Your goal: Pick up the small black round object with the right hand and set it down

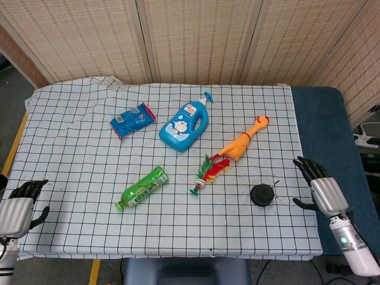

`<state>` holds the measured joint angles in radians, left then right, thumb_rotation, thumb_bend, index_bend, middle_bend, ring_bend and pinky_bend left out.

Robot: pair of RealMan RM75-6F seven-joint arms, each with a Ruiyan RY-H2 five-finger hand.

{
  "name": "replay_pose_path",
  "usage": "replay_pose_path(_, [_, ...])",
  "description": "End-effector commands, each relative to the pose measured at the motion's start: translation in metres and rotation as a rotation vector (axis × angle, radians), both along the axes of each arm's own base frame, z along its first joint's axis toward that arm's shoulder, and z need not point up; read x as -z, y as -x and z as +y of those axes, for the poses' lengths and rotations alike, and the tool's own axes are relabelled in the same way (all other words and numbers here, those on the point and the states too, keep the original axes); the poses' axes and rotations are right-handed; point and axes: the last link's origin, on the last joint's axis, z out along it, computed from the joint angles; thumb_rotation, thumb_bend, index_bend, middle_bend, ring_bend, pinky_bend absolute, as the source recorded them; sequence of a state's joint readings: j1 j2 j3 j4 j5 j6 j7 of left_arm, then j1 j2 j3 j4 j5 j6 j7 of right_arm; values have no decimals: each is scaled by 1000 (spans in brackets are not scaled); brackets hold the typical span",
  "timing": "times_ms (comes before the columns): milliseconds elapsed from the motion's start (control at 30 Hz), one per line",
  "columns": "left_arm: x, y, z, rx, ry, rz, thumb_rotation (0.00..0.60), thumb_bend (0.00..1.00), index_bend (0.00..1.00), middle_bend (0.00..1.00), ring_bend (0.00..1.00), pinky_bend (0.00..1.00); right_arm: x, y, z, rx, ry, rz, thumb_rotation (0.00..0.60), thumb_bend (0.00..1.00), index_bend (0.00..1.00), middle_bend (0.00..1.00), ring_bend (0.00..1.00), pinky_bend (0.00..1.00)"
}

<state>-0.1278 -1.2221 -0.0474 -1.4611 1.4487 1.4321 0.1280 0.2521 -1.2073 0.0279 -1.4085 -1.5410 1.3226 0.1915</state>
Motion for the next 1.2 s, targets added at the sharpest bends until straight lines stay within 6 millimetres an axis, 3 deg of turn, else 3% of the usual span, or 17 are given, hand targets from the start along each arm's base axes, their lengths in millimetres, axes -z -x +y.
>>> replay_pose_path(33, [-1, -1, -2, 6, -4, 3, 600, 370, 162, 186, 143, 269, 0, 0, 0, -2, -1, 0, 600, 82, 0, 0, 0, 96])
replay_pose_path(700, [3, 6, 3, -19, 23, -1, 600, 369, 161, 186, 143, 269, -2, 1, -3, 31, 21, 0, 600, 82, 0, 0, 0, 96])
replay_pose_path(867, [0, 0, 0, 6, 6, -1, 600, 369, 161, 186, 144, 269, 5, 1, -2, -2, 16, 18, 600, 82, 0, 0, 0, 97])
replay_pose_path(1200, [5, 2, 2, -19, 25, 15, 600, 368, 161, 188, 145, 269, 24, 20, -37, 87, -118, -103, 600, 82, 0, 0, 0, 81])
